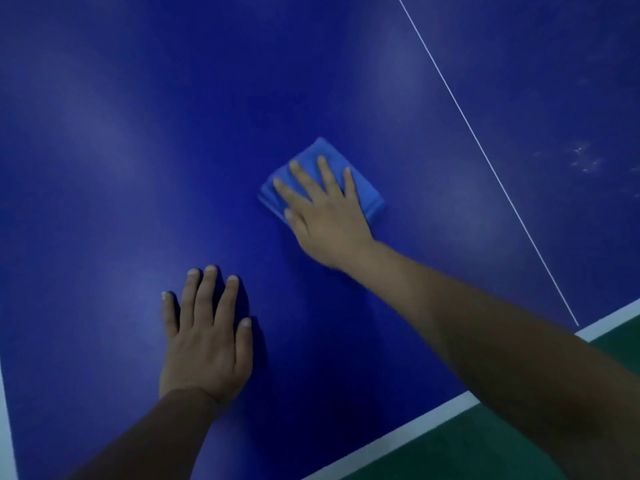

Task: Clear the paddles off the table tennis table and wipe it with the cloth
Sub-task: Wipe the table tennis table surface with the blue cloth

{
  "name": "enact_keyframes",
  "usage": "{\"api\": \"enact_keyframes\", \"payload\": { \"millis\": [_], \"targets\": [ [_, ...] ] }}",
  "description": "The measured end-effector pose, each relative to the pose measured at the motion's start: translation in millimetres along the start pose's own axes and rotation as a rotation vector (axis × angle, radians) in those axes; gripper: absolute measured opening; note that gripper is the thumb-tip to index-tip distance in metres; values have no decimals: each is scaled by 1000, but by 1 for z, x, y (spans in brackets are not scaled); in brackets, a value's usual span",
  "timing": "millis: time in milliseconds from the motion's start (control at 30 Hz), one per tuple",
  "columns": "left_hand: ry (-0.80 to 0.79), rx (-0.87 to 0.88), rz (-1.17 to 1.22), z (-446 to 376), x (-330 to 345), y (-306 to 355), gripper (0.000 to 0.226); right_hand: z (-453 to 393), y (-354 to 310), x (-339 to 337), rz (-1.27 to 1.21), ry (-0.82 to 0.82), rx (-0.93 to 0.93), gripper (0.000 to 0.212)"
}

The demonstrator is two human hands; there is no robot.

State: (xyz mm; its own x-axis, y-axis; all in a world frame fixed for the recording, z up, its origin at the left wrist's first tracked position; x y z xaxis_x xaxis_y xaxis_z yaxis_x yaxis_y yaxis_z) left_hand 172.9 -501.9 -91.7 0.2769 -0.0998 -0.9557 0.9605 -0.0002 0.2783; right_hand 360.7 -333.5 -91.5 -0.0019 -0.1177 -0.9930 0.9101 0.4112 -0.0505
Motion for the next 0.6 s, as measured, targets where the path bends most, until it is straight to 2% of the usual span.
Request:
{"api": "enact_keyframes", "payload": {
  "millis": [67,133,167,233,300,333,400,500,533,600],
  "targets": [
    [-3,5,6,0,0,0,63,53,26,4,4,5,-94,53],
    [-11,7,8,0,0,-1,63,75,74,1,47,8,-27,53],
    [-13,5,6,-1,0,-1,63,72,101,-3,63,2,85,53],
    [-23,5,3,-2,0,-4,63,47,143,-9,20,-16,433,54],
    [-29,0,10,-4,0,-5,63,16,150,-16,-113,13,732,56],
    [-32,-5,12,-4,-1,-5,64,3,136,-17,-142,34,798,56],
    [-38,-12,9,-4,-1,-4,65,-6,80,-10,-113,70,718,56],
    [-25,-11,10,-4,-1,-4,65,55,-29,10,-42,76,249,56],
    [-25,-7,10,-3,-1,-4,65,90,-42,17,-41,68,169,55],
    [-27,-13,7,-3,-1,-5,65,149,-11,25,-10,38,242,56]
  ]
}}
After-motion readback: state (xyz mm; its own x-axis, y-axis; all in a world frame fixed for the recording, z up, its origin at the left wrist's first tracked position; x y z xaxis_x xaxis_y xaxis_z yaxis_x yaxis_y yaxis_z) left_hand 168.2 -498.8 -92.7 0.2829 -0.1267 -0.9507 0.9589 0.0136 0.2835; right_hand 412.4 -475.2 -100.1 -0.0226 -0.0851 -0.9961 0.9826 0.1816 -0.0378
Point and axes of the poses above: each hand's wrist, its own z-axis away from the middle knuckle, its own x-axis out of the palm, y = z × x, the point moved 2 cm from there along -z, towards the middle knuckle, and after that the axes turned 3 degrees about z, right-handed, at the moved point
